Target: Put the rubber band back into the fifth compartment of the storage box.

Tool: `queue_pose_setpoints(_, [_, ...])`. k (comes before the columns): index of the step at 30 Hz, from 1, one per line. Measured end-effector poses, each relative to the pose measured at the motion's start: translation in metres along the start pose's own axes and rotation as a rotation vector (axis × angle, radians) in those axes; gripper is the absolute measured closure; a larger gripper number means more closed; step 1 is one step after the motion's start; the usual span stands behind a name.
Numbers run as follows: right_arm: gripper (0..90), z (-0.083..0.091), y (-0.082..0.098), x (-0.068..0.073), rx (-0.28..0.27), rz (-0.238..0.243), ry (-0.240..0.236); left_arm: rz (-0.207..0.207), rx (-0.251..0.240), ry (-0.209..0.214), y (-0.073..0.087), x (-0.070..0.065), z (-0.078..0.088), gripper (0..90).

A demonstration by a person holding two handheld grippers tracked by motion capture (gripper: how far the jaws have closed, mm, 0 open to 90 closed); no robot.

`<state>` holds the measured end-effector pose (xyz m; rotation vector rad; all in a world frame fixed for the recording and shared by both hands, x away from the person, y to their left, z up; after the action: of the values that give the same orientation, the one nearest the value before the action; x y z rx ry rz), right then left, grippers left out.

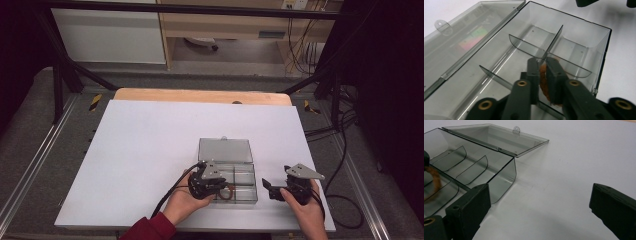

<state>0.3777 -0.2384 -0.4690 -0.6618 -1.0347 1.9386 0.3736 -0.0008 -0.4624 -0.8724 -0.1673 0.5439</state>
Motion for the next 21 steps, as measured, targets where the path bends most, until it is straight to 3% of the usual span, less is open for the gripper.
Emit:
queue_pose_setpoints(13, [3.9, 0.0, 0.0, -0.001, -0.003, -0.001, 0.0, 0.055, -0.069, -0.056, -0.006, 0.013, 0.012, 57.7])
queue_pose_setpoints(21, [4.0, 0.0, 0.0, 0.0, -0.003, 0.001, -0.001, 0.107, -0.145, -0.11, -0.009, 0.034, 0.026, 45.9])
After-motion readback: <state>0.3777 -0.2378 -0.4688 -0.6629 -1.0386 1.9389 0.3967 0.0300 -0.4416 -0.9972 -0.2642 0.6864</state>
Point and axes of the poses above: each handheld gripper's, and its own axes: z roughly backward along the jaws, y roughly out of its underside, x roughly to its left, the point moved 6 cm from there along -z, roughly forward along the jaws, and after that the axes turned 6 degrees about z, right-handed, at the moved point
